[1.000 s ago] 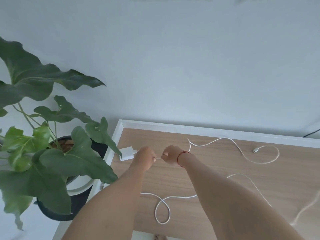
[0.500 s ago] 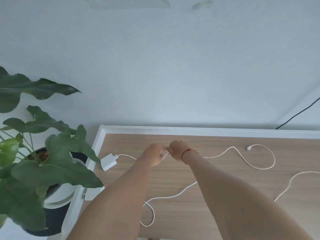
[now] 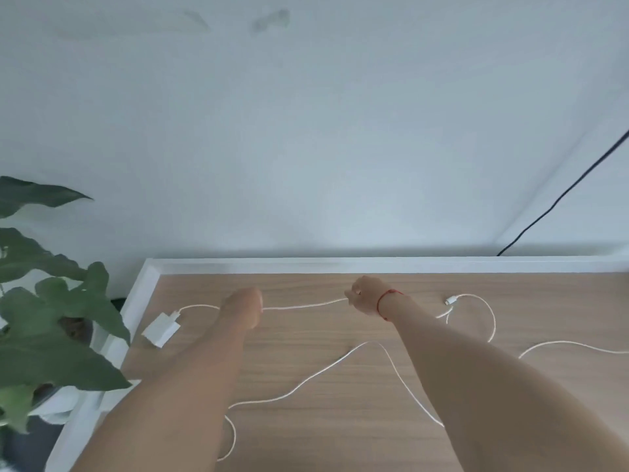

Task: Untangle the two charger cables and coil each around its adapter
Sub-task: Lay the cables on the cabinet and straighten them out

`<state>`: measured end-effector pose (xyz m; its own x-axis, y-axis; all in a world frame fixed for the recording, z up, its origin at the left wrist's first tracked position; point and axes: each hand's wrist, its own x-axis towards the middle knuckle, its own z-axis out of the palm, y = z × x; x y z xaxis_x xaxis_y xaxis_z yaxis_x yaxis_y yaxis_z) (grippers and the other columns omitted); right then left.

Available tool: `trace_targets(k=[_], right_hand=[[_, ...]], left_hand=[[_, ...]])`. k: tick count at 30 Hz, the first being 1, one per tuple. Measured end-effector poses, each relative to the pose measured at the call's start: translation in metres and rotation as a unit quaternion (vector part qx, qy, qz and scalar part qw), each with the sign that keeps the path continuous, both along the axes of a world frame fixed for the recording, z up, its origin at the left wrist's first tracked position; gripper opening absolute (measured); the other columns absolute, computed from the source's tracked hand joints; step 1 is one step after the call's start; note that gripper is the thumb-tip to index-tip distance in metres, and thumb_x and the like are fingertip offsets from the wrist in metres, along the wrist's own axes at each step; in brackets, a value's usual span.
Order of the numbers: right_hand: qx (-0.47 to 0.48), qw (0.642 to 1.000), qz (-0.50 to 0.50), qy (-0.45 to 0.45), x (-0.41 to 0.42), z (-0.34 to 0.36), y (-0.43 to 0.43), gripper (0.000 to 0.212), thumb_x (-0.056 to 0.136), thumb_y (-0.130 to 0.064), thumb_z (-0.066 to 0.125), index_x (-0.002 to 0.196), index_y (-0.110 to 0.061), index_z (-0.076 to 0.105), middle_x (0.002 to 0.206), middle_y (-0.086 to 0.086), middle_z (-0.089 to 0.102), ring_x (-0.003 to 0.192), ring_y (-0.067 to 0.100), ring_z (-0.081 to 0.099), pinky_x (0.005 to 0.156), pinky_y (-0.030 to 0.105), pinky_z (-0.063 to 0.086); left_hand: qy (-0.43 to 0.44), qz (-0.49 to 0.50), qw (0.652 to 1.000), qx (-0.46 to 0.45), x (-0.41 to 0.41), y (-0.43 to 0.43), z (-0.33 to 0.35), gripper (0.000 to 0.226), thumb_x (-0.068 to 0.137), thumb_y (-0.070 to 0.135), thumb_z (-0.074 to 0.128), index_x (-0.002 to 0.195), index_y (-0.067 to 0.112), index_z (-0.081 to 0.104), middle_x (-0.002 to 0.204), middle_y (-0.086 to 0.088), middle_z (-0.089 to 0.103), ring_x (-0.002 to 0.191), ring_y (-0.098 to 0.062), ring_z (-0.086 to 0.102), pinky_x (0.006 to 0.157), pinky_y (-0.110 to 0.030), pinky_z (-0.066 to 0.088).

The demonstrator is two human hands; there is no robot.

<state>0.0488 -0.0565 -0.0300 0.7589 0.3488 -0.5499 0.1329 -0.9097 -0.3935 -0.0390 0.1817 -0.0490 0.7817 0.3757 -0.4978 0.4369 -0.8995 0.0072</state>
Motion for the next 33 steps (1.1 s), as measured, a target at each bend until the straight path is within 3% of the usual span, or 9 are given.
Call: trace_targets(k=[4, 8, 13, 17, 21, 24, 29, 31, 33], right_hand=[[0.003, 1.0, 0.02, 0.013, 0.011, -0.012, -0.023, 0.038, 0.1, -0.026, 0.039, 0.108, 0.001, 0.064, 0.113, 0.018, 0.063, 0.101, 0.031, 0.058, 0.08, 0.029, 0.04], [0.027, 0.999, 0.036, 0.016, 0.019, -0.017, -0.023, 0.027, 0.1, -0.022, 0.037, 0.095, -0.007, 0.059, 0.107, 0.018, 0.059, 0.095, 0.03, 0.053, 0.076, 0.03, 0.037], [0.052, 0.998, 0.025, 0.015, 0.034, -0.014, -0.042, 0.025, 0.099, -0.019, 0.037, 0.079, -0.009, 0.05, 0.091, 0.012, 0.054, 0.084, 0.027, 0.048, 0.071, 0.03, 0.036], [0.073, 0.996, 0.025, 0.044, 0.045, -0.013, -0.06, 0.033, 0.098, -0.024, 0.039, 0.102, -0.002, 0.063, 0.089, 0.008, 0.056, 0.078, 0.026, 0.051, 0.067, 0.029, 0.038], [0.041, 0.998, 0.025, 0.04, 0.064, -0.01, -0.097, 0.037, 0.095, -0.033, 0.043, 0.093, -0.004, 0.066, 0.081, 0.006, 0.055, 0.065, 0.023, 0.049, 0.057, 0.026, 0.037], [-0.002, 1.0, 0.016, 0.002, 0.076, -0.008, -0.115, 0.036, 0.095, -0.03, 0.045, 0.064, -0.012, 0.043, 0.066, 0.002, 0.046, 0.058, 0.021, 0.043, 0.051, 0.026, 0.03], [0.028, 0.999, 0.033, 0.005, 0.077, -0.004, -0.101, 0.038, 0.096, -0.027, 0.042, 0.061, -0.013, 0.038, 0.064, 0.001, 0.043, 0.061, 0.024, 0.044, 0.052, 0.029, 0.031], [0.043, 0.999, 0.032, 0.006, 0.076, -0.004, -0.103, 0.039, 0.098, -0.028, 0.04, 0.061, -0.013, 0.038, 0.064, 0.001, 0.043, 0.058, 0.021, 0.042, 0.051, 0.029, 0.031], [0.041, 0.999, 0.025, -0.014, 0.08, -0.004, -0.119, 0.043, 0.098, -0.031, 0.038, 0.059, -0.013, 0.037, 0.062, 0.001, 0.042, 0.065, 0.025, 0.045, 0.059, 0.029, 0.035]], left_hand=[[-0.004, 0.015, 0.997, -0.078, 0.029, -0.061, 0.0, 0.027, 0.088, 0.009, 0.052, 0.102, 0.022, 0.072, 0.114, 0.002, 0.068, 0.112, -0.023, 0.062, 0.098, -0.033, 0.047], [0.023, 0.018, 0.98, -0.195, 0.057, -0.11, -0.001, 0.026, 0.084, 0.014, 0.053, 0.075, 0.034, 0.067, 0.092, 0.011, 0.069, 0.096, -0.017, 0.066, 0.093, -0.034, 0.052], [0.06, -0.001, 0.983, -0.173, 0.077, -0.131, 0.004, 0.015, 0.069, 0.038, 0.058, 0.067, 0.026, 0.067, 0.071, 0.007, 0.066, 0.076, -0.018, 0.064, 0.078, -0.03, 0.051], [0.035, 0.024, 0.989, -0.145, 0.08, -0.138, -0.001, 0.027, 0.077, 0.029, 0.063, 0.053, 0.017, 0.056, 0.056, 0.002, 0.05, 0.065, -0.022, 0.051, 0.066, -0.028, 0.039], [0.012, 0.05, 0.997, -0.056, 0.081, -0.135, -0.001, 0.012, 0.089, 0.021, 0.062, 0.088, 0.011, 0.07, 0.07, -0.001, 0.059, 0.082, -0.027, 0.064, 0.068, -0.028, 0.044], [0.016, 0.043, 0.998, -0.03, 0.089, -0.149, 0.005, 0.019, 0.088, 0.019, 0.061, 0.103, 0.008, 0.066, 0.09, -0.006, 0.065, 0.096, -0.029, 0.066, 0.074, -0.033, 0.05], [-0.026, -0.004, 0.984, -0.176, 0.12, -0.191, 0.008, 0.023, 0.082, 0.03, 0.066, 0.098, 0.014, 0.071, 0.106, -0.003, 0.068, 0.102, -0.022, 0.064, 0.087, -0.036, 0.052], [-0.021, -0.032, 0.985, -0.167, 0.126, -0.2, 0.009, 0.015, 0.086, 0.025, 0.061, 0.081, 0.016, 0.072, 0.088, -0.006, 0.066, 0.087, -0.027, 0.062, 0.078, -0.032, 0.051], [-0.023, -0.021, 0.993, -0.115, 0.126, -0.198, 0.006, 0.026, 0.087, 0.019, 0.057, 0.061, 0.018, 0.056, 0.066, -0.003, 0.051, 0.071, -0.028, 0.052, 0.065, -0.027, 0.04]])
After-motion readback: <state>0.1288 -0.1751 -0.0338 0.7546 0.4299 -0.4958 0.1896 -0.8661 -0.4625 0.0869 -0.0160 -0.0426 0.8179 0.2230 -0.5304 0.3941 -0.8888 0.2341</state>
